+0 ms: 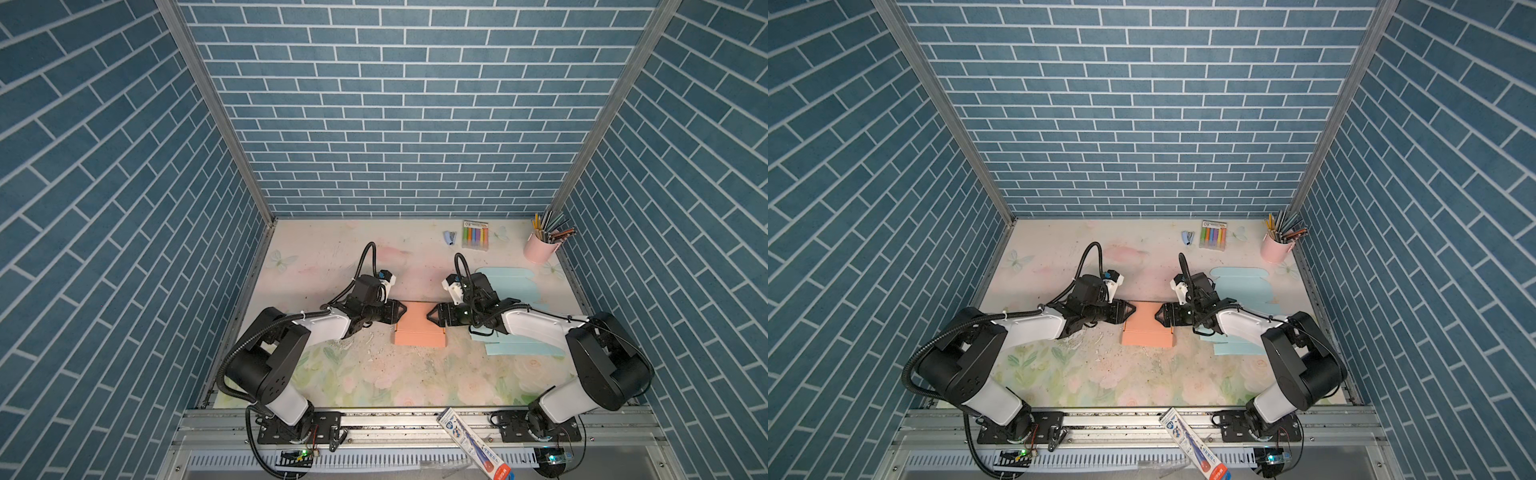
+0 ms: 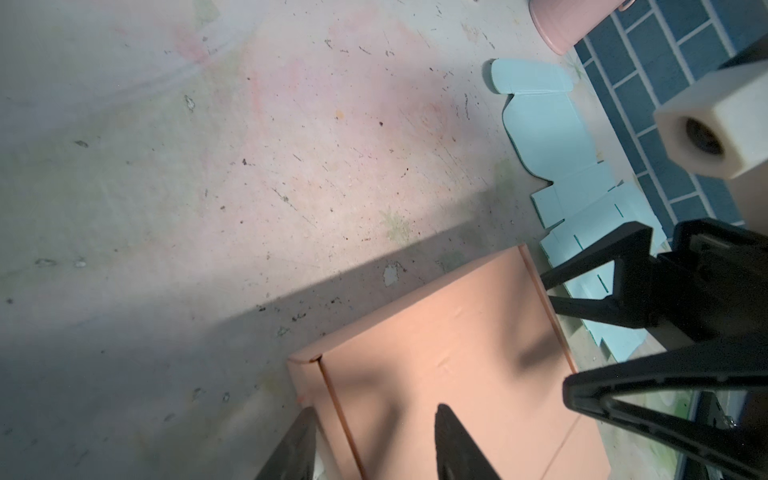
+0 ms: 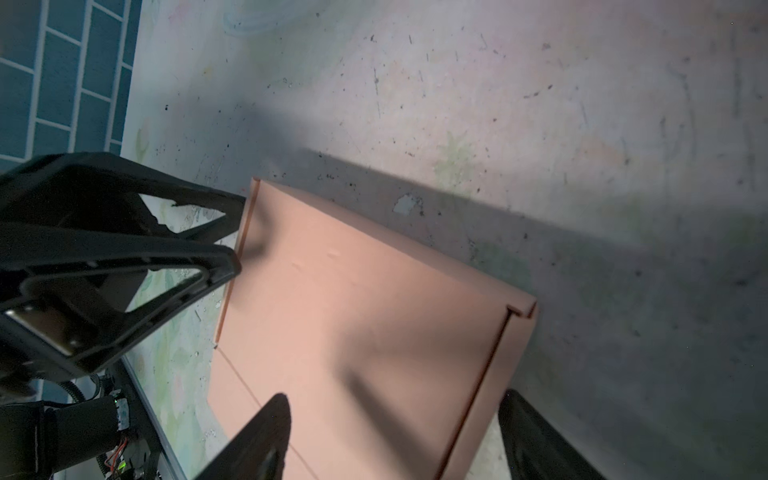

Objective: Fold the paper box

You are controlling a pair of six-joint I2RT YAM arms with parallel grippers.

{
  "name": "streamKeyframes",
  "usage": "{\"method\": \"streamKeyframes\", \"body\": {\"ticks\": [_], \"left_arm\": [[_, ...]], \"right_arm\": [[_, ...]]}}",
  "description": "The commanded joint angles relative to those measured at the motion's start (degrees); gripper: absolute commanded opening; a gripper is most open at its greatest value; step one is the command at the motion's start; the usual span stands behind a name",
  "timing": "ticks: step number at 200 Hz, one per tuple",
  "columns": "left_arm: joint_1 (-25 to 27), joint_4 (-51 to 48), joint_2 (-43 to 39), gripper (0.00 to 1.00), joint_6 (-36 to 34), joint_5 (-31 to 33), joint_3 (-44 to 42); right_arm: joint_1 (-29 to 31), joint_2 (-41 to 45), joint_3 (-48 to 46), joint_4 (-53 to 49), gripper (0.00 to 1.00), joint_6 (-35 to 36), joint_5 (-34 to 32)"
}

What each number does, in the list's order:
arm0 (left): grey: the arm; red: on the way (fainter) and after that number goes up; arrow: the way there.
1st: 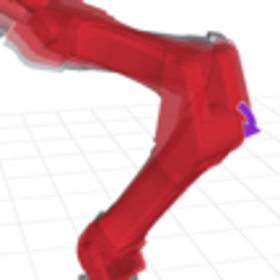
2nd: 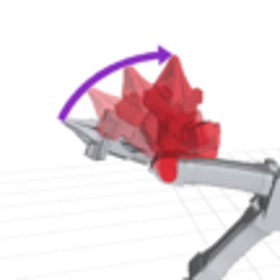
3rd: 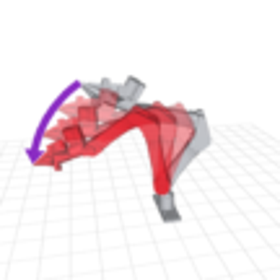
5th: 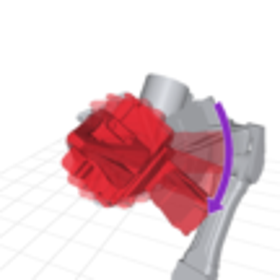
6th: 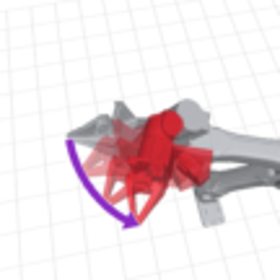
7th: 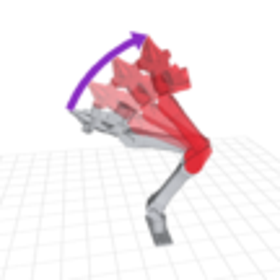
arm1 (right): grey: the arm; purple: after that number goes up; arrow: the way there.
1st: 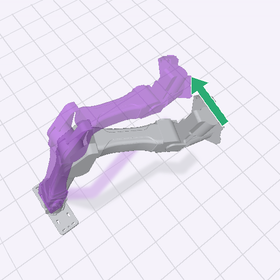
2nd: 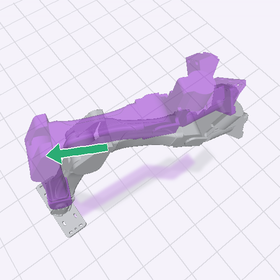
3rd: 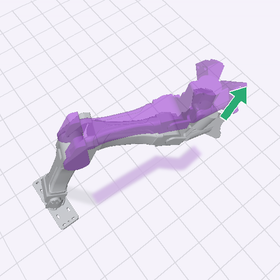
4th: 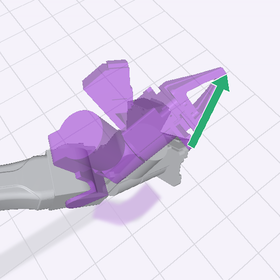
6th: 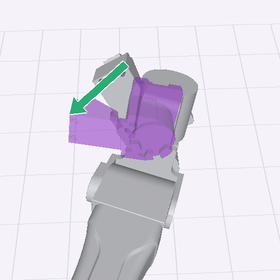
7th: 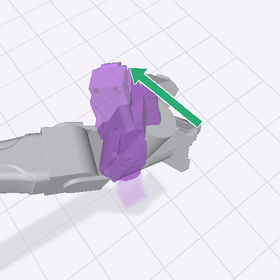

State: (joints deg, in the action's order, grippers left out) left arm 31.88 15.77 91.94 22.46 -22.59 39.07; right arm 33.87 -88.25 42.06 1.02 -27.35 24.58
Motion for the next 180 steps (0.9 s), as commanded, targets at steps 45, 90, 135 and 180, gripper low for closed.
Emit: {"method": "streamKeyframes", "body": {"ticks": [45,90,135,180], "left_arm": [[-0.33,2.38,-0.28,0.46,0.94,-0.62,-1.55],[0.41,-1.37,-10.47,0.47,2.95,5.42,-7.04],[6.15,-6.53,-20.38,0.48,6.84,8.66,-12.43],[10.37,-5.77,-25.27,0.48,10.93,9.62,-16.61]], "right_arm": [[0.43,2.7,-0.6,-1.49,0.81,2.77,-1.44],[0.45,9.55,-2.87,-5.99,0.89,2.69,-6.62],[3.69,15.63,-7.33,-8.27,0.88,-0.89,-6.64],[8.12,20.52,-10.87,-9.02,0.88,-5.74,-7.57]]}}
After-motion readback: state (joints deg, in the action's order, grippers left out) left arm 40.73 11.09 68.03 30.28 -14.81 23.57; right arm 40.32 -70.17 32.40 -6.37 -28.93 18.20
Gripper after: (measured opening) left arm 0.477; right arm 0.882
